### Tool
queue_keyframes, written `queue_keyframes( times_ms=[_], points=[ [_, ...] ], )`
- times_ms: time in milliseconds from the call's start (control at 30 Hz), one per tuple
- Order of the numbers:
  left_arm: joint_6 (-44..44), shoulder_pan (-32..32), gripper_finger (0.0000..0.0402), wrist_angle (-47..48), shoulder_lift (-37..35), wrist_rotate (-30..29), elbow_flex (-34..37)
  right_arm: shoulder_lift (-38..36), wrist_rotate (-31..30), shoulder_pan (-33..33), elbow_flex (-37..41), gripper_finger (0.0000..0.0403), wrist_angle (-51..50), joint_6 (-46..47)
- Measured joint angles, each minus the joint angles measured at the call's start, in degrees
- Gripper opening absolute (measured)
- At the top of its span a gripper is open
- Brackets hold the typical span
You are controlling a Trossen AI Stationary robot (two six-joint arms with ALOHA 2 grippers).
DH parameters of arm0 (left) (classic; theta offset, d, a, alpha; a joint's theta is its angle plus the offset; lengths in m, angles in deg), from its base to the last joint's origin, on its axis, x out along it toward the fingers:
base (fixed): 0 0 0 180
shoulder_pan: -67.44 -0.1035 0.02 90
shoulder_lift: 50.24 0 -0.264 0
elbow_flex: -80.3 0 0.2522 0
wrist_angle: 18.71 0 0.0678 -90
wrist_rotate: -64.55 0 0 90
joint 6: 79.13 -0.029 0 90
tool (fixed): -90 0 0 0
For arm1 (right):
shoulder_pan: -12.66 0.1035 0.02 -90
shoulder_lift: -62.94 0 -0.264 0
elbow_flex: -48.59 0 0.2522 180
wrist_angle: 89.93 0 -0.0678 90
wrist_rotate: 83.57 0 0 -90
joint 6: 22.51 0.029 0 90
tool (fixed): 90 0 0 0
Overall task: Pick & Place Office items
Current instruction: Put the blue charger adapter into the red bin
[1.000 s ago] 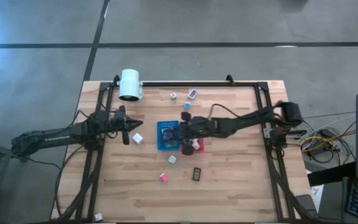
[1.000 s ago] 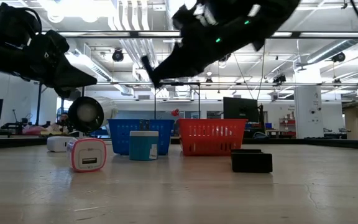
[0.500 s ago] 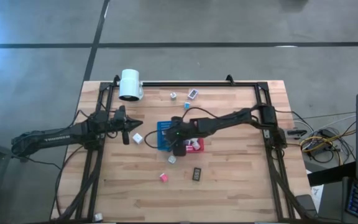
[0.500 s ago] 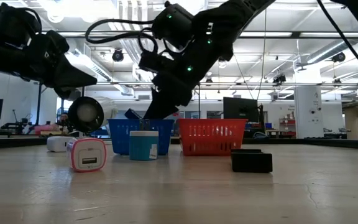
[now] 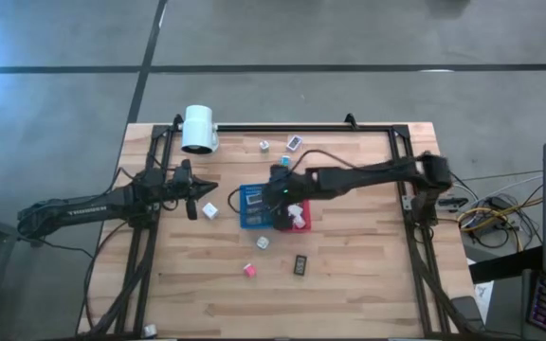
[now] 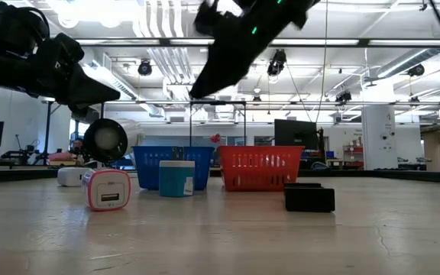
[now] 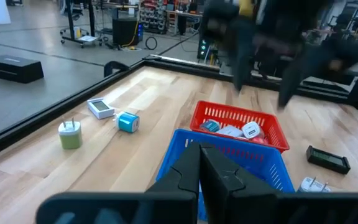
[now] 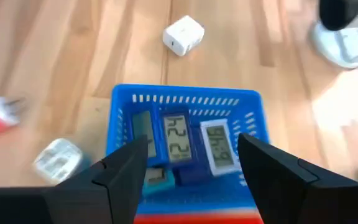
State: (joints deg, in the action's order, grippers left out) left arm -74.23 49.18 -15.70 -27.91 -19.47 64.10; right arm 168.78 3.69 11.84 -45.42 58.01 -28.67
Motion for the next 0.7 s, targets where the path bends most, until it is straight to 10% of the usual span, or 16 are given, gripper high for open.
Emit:
queue_keyframes(
  times_ms=[233,500,700],
  points=[
    [0.0,-0.02,0.0014,0.01,-0.15,0.02,0.0,-19.97,0.02,0.86,9.4,0.02,4.54,0.71],
    [0.33,-0.04,0.0014,-2.5,-0.16,5.12,0.16,-49.49,13.94,-1.17,39.8,0.0074,45.71,7.61],
    [0.65,-0.04,0.0014,-8.92,-0.76,12.46,0.63,-62.95,14.25,-6.09,55.89,0.0013,50.11,9.33]
  ],
)
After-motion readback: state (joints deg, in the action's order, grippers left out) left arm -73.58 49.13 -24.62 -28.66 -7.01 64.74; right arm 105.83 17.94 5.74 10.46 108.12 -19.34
